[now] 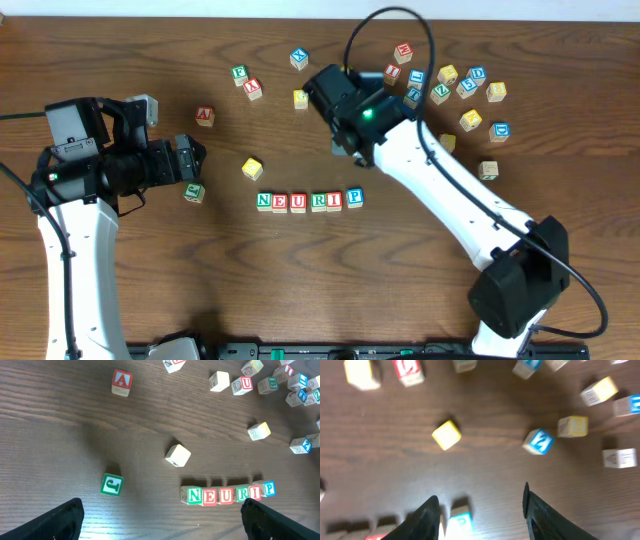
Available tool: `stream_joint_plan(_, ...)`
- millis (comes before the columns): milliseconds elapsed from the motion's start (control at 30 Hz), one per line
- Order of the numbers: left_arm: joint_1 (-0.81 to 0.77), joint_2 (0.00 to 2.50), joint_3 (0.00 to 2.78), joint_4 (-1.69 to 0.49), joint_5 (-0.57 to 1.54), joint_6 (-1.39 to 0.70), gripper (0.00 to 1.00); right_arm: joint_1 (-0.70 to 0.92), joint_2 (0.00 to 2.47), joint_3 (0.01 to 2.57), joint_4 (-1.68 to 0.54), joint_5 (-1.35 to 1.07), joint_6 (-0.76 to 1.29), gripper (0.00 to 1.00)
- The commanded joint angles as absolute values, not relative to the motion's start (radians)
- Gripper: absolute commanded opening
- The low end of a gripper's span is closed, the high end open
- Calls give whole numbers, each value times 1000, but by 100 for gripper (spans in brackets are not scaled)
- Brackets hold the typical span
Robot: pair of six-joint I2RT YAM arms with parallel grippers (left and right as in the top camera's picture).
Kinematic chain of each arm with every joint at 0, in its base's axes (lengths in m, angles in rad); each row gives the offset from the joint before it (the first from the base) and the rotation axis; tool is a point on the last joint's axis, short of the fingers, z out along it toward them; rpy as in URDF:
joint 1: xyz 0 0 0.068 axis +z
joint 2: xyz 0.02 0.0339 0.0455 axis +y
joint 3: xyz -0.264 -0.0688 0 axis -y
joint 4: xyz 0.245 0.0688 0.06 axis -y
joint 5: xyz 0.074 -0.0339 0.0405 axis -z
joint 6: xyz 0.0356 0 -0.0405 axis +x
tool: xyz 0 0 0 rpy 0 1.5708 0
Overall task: Spell out NEURIPS
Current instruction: 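Open the right gripper and raise it toward the upper-right cluster, then position the right gripper over the yellow S block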
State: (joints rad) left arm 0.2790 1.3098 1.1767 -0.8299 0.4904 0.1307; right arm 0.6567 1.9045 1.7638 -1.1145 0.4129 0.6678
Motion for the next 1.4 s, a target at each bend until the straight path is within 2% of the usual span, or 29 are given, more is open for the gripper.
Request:
stream_joint_plan(0,283,1306,1197,-830,485,126,99,605,1889,1793,-1141,482,702,50)
stream_joint_plan(233,283,1306,1197,-830,485,126,99,489,1889,1793,-1226,483,756,49)
stream_joint_plan(467,283,1306,1197,-830,485,126,99,439,1889,1793,-1290,480,755,50)
stream_joint_plan(967,283,1306,1197,-830,485,126,99,425,1889,1793,-1225,481,724,56)
stream_joint_plan(1367,283,1306,1197,-830,485,126,99,312,1889,1792,-1178,464,648,59)
